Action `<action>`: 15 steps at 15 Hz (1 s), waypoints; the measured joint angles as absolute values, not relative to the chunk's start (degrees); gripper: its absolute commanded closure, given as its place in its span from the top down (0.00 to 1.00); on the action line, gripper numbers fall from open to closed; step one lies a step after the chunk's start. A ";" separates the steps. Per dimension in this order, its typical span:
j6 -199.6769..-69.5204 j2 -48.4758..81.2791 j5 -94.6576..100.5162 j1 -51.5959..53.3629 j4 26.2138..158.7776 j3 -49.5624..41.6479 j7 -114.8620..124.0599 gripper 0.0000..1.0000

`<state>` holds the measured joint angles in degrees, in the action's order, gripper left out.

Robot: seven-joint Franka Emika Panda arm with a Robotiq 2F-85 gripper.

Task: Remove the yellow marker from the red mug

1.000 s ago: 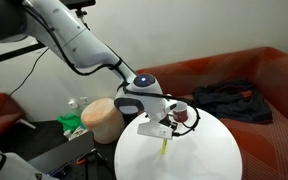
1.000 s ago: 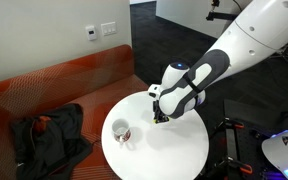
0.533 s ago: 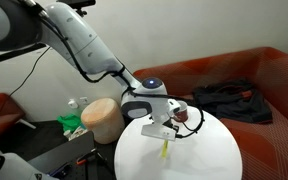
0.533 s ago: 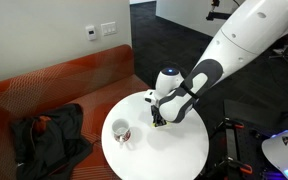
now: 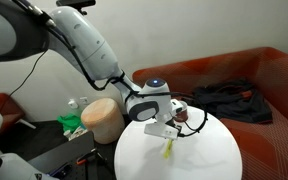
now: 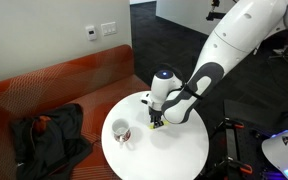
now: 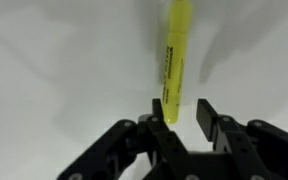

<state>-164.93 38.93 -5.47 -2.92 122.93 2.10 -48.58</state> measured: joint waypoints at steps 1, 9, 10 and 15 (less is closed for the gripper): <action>-164.93 38.95 -4.19 -3.40 122.87 2.54 -47.45 0.79; -165.16 34.48 4.99 -3.91 125.41 2.95 -39.73 1.00; -165.33 32.75 5.93 -3.92 126.69 3.00 -39.03 1.00; -166.47 22.86 8.29 -3.91 134.30 3.75 -38.70 1.00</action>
<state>-166.47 22.86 8.29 -3.91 134.30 3.75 -38.70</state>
